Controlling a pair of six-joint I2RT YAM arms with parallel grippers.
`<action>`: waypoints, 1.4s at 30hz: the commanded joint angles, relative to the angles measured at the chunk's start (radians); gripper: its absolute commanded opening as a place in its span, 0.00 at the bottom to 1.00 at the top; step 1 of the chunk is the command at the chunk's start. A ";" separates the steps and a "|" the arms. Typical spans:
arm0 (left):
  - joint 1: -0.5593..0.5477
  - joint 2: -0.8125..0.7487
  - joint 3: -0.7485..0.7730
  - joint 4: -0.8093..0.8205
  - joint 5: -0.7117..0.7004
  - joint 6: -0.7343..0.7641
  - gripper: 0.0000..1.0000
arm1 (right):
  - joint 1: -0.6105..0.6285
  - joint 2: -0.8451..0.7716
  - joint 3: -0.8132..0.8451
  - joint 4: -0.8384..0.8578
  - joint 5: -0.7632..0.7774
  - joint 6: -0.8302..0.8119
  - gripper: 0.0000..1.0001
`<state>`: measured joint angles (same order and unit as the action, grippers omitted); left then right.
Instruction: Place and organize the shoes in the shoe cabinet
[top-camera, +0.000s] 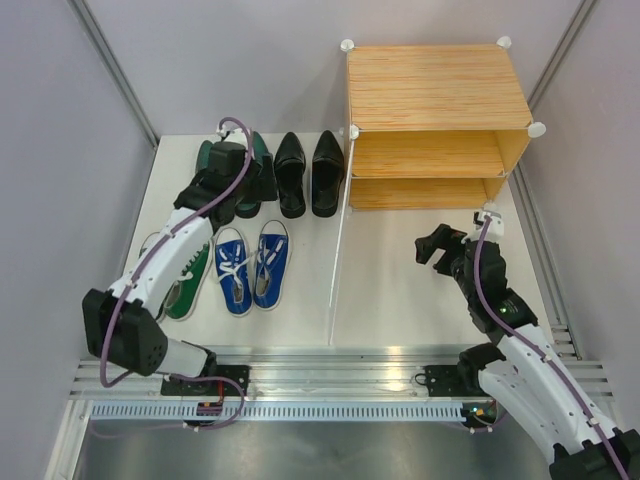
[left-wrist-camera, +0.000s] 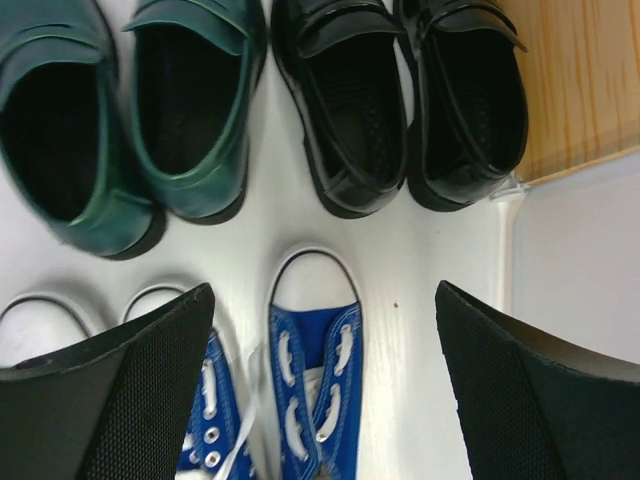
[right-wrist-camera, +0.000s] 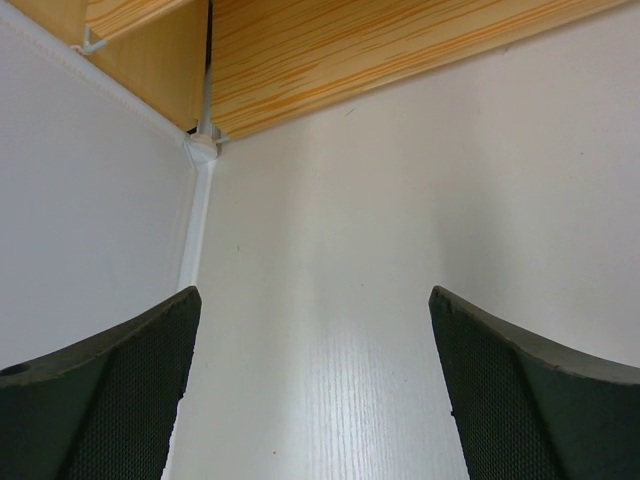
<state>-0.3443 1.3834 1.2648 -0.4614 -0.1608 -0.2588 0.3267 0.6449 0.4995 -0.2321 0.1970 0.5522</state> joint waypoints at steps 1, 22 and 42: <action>-0.002 0.074 0.080 0.081 0.108 -0.080 0.92 | 0.021 -0.011 0.002 0.039 0.025 -0.006 0.98; -0.005 0.554 0.327 0.159 0.195 -0.128 0.73 | 0.029 0.004 -0.004 0.051 0.048 -0.012 0.98; -0.005 0.565 0.274 0.102 -0.025 -0.115 0.58 | 0.028 0.019 -0.024 0.089 0.030 -0.003 0.98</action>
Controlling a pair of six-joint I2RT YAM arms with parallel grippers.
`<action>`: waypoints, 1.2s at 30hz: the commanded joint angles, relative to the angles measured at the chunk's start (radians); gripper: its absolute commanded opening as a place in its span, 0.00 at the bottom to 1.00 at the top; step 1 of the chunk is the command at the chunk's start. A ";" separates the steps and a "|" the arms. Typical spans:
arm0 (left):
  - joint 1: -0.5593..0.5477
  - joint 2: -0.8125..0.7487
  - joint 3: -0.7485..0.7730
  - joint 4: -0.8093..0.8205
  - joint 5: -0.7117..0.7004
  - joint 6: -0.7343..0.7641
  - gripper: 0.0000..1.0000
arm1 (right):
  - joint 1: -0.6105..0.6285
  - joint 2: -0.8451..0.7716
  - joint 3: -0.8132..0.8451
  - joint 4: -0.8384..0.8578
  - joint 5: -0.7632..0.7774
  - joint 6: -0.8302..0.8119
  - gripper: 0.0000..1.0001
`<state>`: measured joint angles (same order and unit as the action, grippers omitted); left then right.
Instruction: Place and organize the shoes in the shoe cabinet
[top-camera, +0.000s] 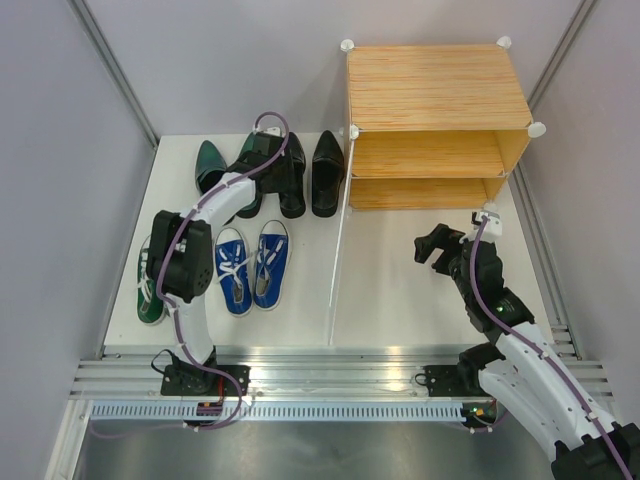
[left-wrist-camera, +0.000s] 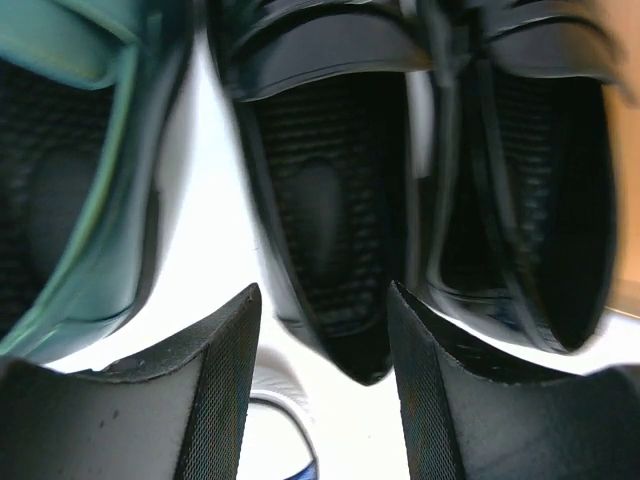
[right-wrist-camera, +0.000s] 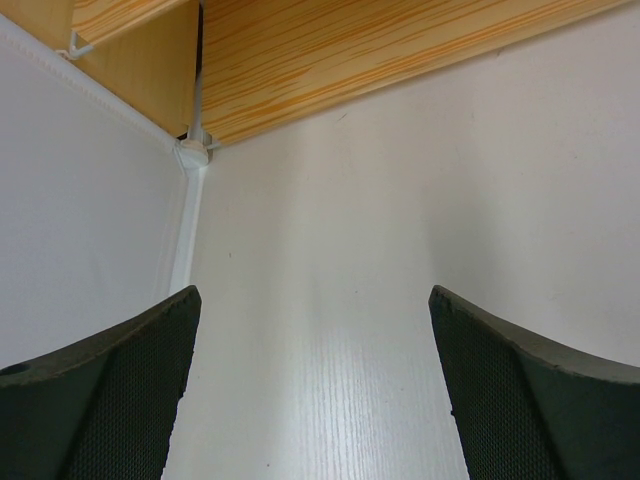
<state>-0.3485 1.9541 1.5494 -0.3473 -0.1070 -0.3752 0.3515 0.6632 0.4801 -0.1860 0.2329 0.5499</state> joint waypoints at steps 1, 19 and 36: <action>-0.001 -0.015 -0.012 -0.019 -0.103 0.002 0.58 | 0.004 -0.001 -0.005 0.043 -0.007 -0.001 0.98; 0.000 0.089 0.054 -0.027 -0.089 -0.027 0.51 | 0.004 -0.004 -0.012 0.049 -0.012 0.002 0.98; 0.005 0.054 0.146 -0.097 -0.080 -0.050 0.02 | 0.004 -0.011 -0.015 0.052 -0.010 0.001 0.98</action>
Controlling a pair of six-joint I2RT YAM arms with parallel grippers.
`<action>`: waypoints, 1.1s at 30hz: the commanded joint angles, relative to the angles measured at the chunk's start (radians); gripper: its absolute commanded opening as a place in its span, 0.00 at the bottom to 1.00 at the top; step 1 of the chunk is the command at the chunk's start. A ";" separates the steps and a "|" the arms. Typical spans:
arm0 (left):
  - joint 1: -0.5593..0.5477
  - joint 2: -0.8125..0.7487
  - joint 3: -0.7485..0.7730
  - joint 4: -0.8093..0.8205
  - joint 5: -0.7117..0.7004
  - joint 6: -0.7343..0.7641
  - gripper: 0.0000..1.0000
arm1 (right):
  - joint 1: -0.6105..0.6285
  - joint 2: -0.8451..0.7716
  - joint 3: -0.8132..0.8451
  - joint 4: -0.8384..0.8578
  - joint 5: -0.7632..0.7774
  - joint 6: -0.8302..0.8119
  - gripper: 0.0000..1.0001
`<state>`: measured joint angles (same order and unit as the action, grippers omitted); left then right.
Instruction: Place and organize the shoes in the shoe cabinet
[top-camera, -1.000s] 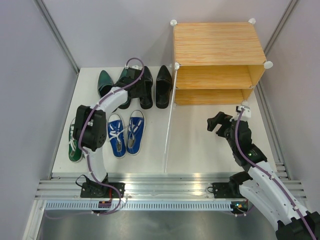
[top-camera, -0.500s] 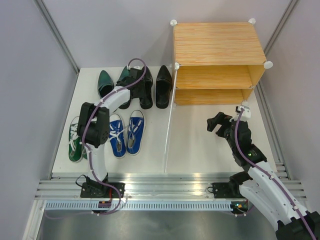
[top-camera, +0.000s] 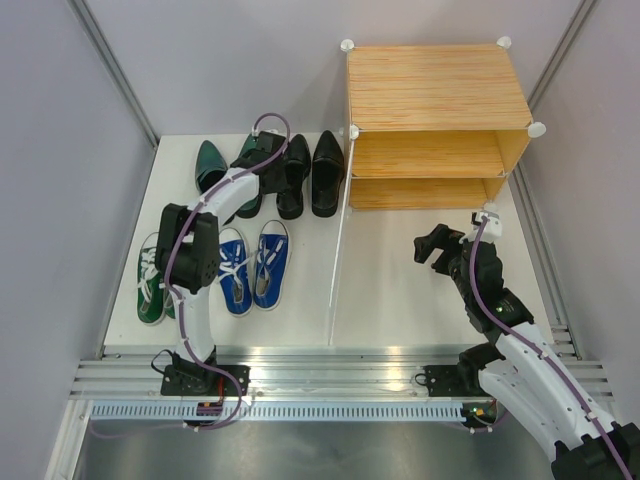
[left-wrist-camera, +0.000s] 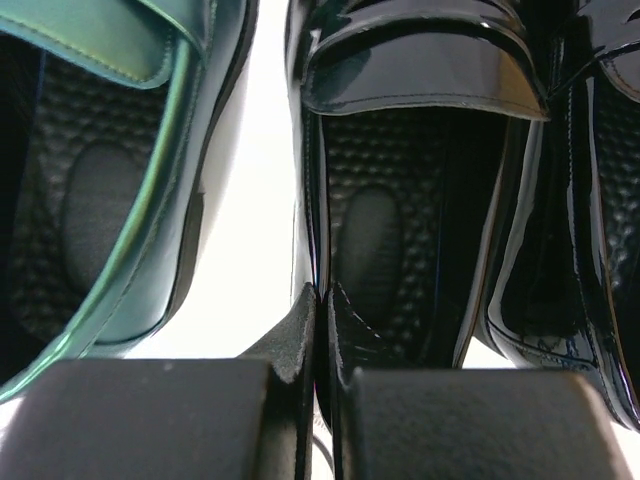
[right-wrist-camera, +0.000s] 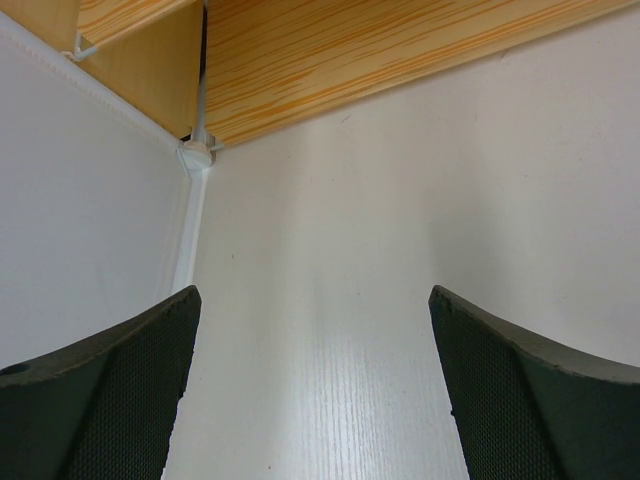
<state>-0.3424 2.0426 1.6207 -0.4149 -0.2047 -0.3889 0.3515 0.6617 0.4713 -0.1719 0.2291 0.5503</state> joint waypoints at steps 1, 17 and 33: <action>0.000 -0.036 0.102 -0.042 0.005 -0.041 0.02 | 0.004 -0.011 -0.007 0.037 -0.007 0.000 0.98; 0.002 -0.177 0.231 -0.242 -0.067 -0.097 0.02 | 0.004 -0.002 -0.007 0.028 -0.016 -0.001 0.98; 0.000 -0.737 -0.270 -0.259 -0.107 -0.205 0.02 | 0.004 -0.022 -0.011 -0.009 -0.037 -0.012 0.98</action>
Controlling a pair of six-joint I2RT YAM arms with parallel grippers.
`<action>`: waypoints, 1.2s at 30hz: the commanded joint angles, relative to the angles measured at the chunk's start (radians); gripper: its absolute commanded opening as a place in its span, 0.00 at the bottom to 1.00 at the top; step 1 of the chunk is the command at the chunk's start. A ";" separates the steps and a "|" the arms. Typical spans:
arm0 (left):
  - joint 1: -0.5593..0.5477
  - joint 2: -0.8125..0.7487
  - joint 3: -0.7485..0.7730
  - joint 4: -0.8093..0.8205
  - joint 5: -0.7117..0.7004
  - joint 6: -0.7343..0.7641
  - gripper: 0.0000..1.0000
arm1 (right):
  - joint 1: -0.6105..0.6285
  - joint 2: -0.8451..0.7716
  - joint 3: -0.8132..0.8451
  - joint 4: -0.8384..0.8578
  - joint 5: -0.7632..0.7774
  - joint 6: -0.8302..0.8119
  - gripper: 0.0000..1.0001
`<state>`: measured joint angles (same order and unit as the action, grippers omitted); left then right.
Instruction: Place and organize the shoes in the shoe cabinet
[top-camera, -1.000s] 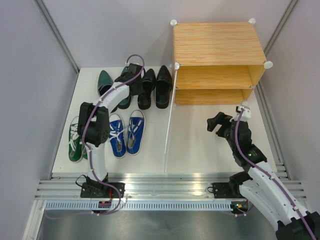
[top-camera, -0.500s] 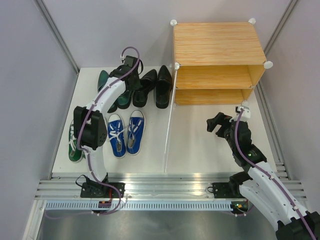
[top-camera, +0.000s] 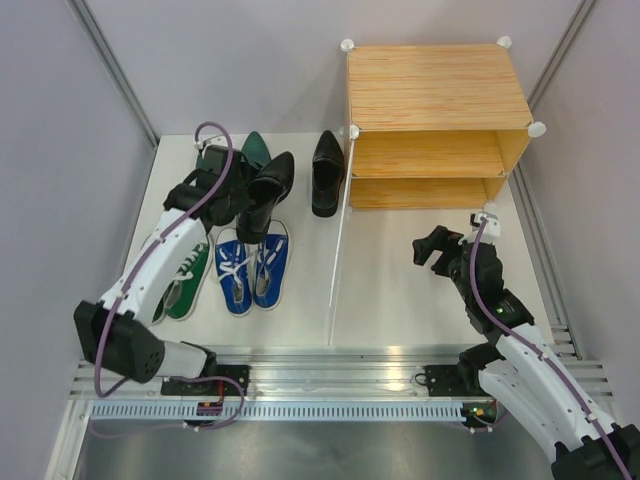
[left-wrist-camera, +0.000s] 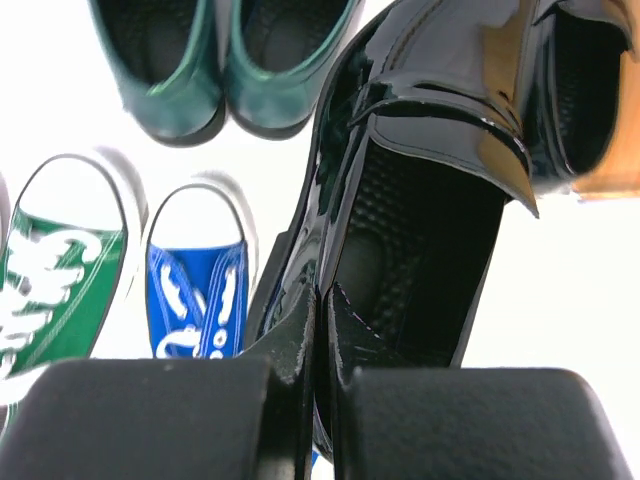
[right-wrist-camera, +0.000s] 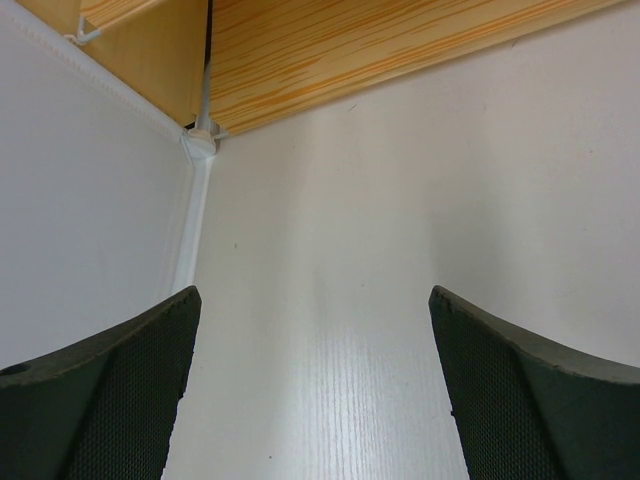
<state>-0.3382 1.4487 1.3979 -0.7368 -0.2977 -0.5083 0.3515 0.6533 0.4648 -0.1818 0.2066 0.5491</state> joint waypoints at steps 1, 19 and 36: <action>-0.005 -0.225 -0.124 0.063 -0.014 -0.099 0.02 | 0.004 -0.017 -0.006 0.001 -0.018 -0.012 0.98; -0.028 -0.780 -0.674 0.011 0.121 -0.259 0.02 | 0.004 -0.024 -0.023 -0.030 -0.142 -0.026 0.98; -0.028 -0.739 -0.626 0.007 0.149 -0.098 0.82 | 0.004 -0.047 -0.041 -0.065 -0.139 -0.005 0.98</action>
<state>-0.3626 0.6868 0.7231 -0.7490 -0.1467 -0.6743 0.3515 0.6178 0.4316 -0.2489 0.0666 0.5365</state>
